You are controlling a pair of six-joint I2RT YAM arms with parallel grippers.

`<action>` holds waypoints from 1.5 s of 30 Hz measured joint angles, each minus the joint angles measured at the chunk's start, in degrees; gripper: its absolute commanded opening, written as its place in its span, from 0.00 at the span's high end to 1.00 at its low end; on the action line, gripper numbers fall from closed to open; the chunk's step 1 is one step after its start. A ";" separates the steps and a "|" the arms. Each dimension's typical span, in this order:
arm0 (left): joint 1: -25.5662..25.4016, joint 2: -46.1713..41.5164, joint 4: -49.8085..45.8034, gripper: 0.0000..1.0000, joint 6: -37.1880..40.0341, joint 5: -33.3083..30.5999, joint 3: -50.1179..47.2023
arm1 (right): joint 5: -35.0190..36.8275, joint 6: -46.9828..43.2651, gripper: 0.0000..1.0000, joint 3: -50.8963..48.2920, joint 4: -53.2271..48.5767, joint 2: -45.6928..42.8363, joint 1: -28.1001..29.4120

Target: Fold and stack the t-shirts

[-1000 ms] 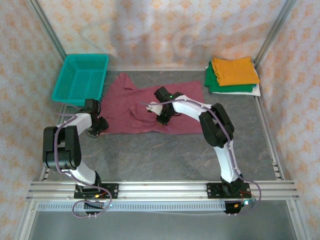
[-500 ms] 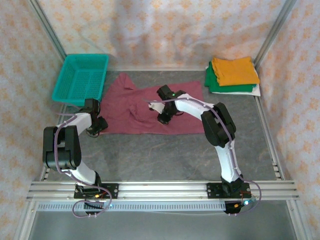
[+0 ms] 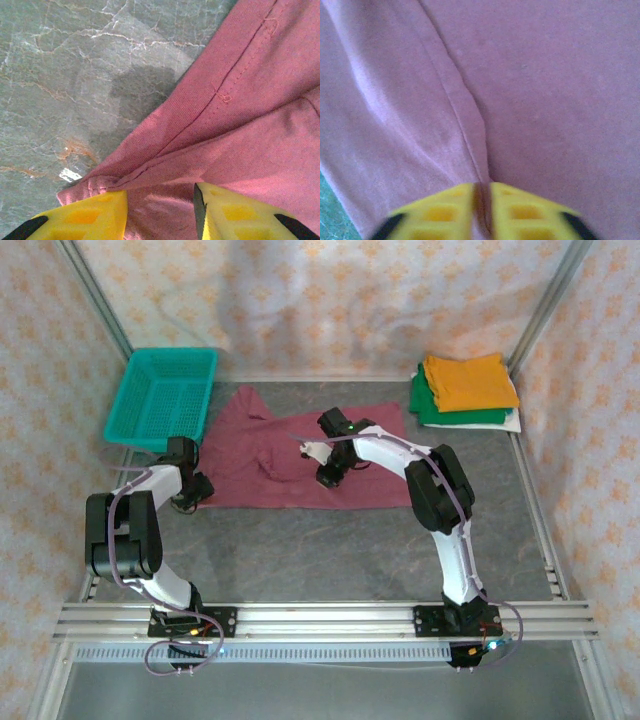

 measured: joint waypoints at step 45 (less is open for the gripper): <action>0.74 -3.02 0.55 0.54 -0.72 -0.81 -0.20 | 14.05 27.21 0.37 0.76 23.37 -4.31 10.78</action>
